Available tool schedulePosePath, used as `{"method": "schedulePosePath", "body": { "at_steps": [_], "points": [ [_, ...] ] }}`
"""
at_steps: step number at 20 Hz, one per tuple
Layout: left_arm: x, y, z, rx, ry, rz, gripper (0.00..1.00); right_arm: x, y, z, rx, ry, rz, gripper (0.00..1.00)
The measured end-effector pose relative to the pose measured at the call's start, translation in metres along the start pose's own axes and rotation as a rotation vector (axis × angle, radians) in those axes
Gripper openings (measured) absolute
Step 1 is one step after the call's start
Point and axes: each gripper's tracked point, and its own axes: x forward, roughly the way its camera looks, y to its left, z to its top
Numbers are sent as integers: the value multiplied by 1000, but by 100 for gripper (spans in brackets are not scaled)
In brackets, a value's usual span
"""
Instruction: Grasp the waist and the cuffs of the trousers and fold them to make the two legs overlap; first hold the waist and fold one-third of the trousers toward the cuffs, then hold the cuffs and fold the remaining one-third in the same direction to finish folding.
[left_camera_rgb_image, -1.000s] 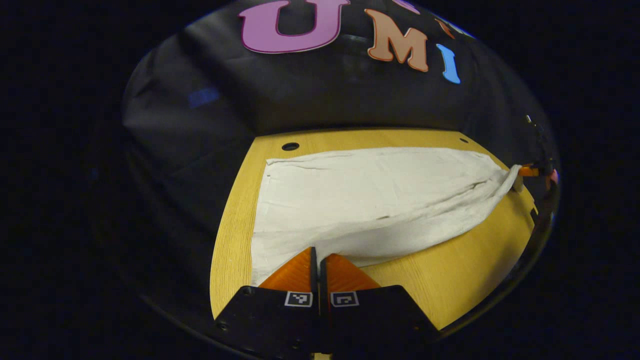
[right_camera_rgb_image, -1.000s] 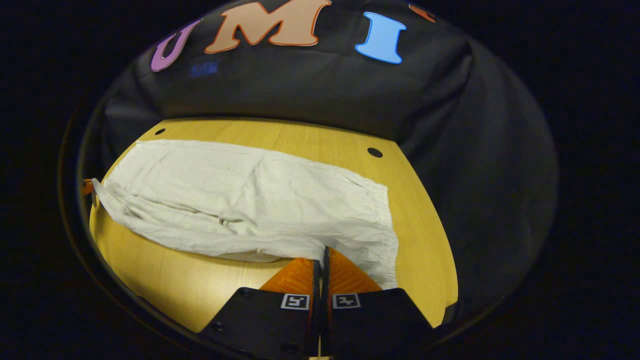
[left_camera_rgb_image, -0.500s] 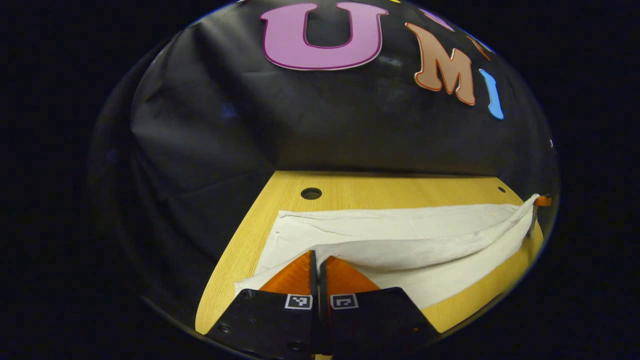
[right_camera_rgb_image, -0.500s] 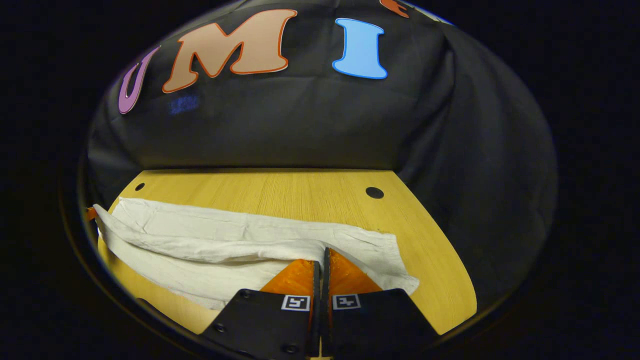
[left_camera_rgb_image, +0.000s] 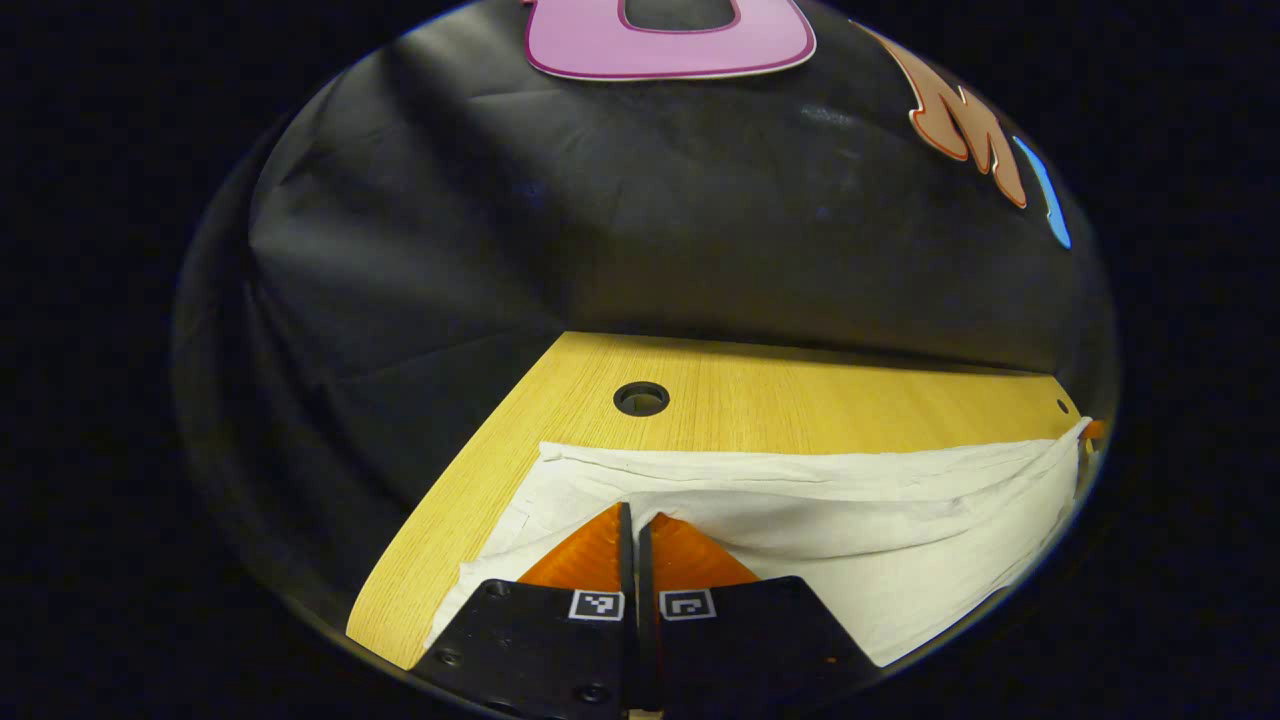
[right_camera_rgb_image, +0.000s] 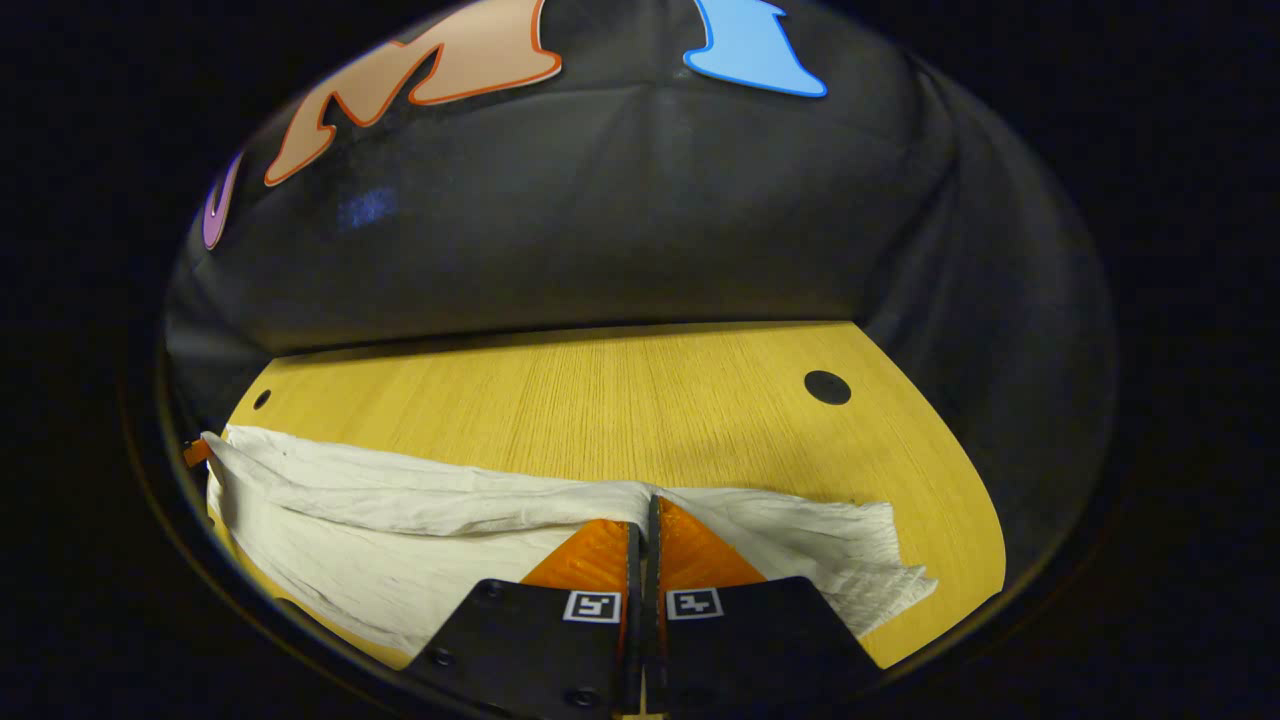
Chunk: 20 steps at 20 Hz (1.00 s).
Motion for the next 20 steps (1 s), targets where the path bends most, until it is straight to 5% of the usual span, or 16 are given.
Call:
{"method": "schedulePosePath", "body": {
  "at_steps": [5, 8, 11, 20],
  "points": [
    [3, 3, -3, -31, -5, 9, 0, 11, 0, -7, -13, 11, 26, 4],
    [-2, -11, 5, -73, -2, 12, 12, 7, -6, -4, -20, -3, 19, 21],
    [-10, -15, 11, -107, -5, 37, 93, -14, -20, 7, -5, -30, 22, 100],
    [-5, -15, 15, -99, -91, -11, 96, -86, -151, -14, 118, -64, -155, 97]
  ]
}}
